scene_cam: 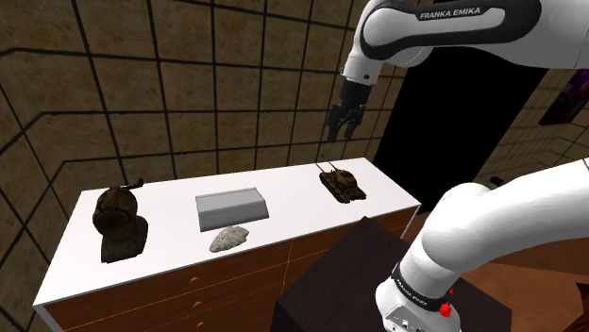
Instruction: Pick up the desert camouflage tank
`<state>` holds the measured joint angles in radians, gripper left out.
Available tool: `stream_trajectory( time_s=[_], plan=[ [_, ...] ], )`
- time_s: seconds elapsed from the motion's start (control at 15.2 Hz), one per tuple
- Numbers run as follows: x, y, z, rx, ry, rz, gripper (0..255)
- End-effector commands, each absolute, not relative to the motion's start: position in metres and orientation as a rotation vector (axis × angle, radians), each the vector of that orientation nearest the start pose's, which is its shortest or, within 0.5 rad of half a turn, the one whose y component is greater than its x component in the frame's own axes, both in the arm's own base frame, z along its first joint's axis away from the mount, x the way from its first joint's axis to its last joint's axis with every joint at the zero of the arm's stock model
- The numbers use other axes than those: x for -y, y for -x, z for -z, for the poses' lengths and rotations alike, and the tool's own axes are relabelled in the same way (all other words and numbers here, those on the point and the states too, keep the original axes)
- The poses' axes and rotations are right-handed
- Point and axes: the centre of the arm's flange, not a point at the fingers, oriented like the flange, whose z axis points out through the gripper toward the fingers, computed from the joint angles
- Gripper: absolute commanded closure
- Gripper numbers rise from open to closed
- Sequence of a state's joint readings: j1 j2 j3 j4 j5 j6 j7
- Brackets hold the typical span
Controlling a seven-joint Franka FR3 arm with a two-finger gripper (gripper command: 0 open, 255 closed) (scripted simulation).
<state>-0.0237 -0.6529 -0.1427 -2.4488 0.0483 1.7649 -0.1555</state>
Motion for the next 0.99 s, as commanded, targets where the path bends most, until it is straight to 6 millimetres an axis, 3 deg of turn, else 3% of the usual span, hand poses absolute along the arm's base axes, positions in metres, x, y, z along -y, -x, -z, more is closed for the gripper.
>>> stream_trajectory(
  time_s=[0.0, 0.92],
  plan=[
    [0.073, -0.361, -0.502, -0.013, 3.009, -0.024, 0],
    [0.196, -0.441, -0.395, -0.206, 3.034, -0.038, 0]
  ],
)
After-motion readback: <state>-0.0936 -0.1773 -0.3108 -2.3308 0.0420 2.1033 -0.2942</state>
